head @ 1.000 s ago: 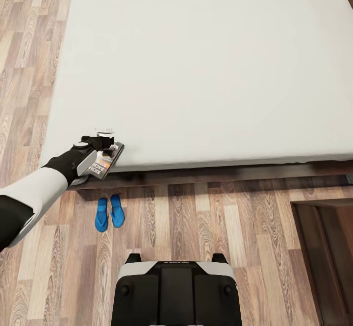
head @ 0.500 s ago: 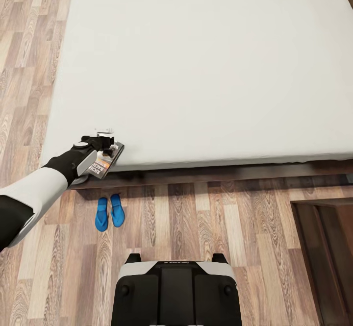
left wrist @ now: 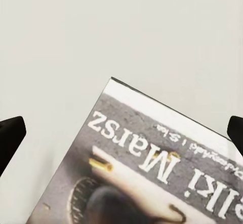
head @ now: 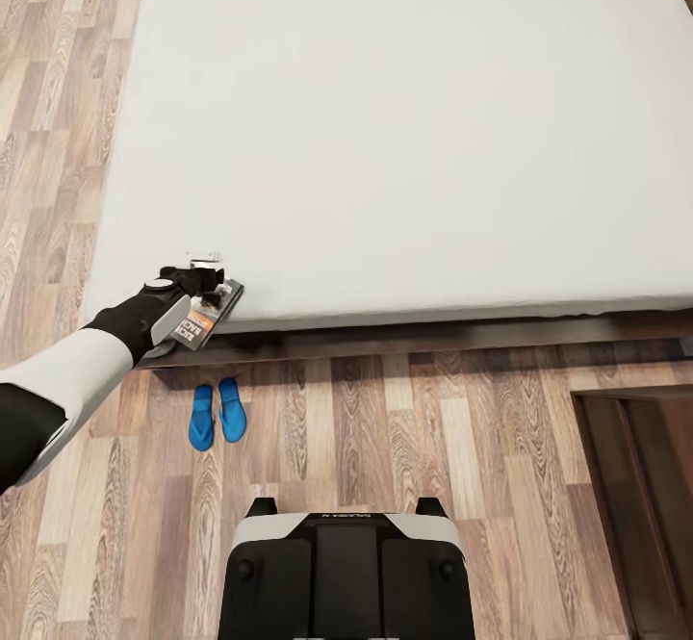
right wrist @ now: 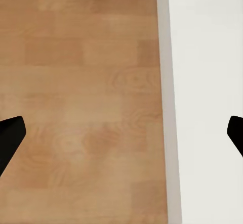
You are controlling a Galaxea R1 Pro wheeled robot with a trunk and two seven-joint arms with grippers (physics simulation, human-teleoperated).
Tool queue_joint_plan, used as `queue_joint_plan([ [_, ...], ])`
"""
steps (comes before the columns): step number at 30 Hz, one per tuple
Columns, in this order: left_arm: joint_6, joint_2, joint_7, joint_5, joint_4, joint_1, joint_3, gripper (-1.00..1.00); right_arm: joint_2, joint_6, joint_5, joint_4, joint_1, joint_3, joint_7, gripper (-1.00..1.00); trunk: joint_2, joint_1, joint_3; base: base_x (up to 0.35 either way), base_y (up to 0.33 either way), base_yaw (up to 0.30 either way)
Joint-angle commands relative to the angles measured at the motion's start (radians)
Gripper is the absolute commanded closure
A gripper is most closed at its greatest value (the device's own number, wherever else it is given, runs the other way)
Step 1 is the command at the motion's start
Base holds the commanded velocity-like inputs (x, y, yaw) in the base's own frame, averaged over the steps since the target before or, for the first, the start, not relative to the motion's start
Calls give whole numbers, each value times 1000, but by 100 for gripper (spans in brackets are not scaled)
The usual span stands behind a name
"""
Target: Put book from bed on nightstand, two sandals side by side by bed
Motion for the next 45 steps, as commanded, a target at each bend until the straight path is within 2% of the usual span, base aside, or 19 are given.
queue_joint_plan([
  [1,5,1,8,8,-3,0,-8,-100,0,-5,-10,2,0,9,-1,-100,-1,0,0,-6,3,0],
  [18,6,1,20,3,-3,-3,-9,-100,0,-5,-10,1,0,9,0,-100,-1,0,0,-1,1,0],
  [23,11,5,88,-22,-4,-17,-7,-100,0,-5,-1,1,0,9,0,-100,-1,0,0,0,0,0],
  [27,19,9,143,-60,-4,-66,-6,-100,1,-5,36,1,0,9,-1,-100,-1,0,0,0,0,0],
  [30,21,14,161,-88,-4,-95,-6,-100,1,-6,53,1,0,9,-1,-100,-1,0,0,0,0,0],
  [35,44,51,212,-143,-2,-177,-4,-100,2,-6,74,-1,0,9,-1,-100,-1,0,0,0,0,0],
  [36,44,51,212,-143,-2,-177,-4,-100,2,-6,74,-1,0,9,-1,-100,-1,0,0,0,0,0],
  [43,92,133,261,-166,-4,-265,-3,-100,0,-7,83,-5,0,7,-2,-100,-1,0,0,0,0,0],
  [44,92,133,261,-166,-4,-265,-3,-100,0,-7,83,-5,0,7,-2,-100,-1,0,0,0,0,0],
  [45,96,145,270,-168,-4,-277,-2,-100,0,-7,83,-6,0,7,-2,-100,-1,0,0,0,0,0],
])
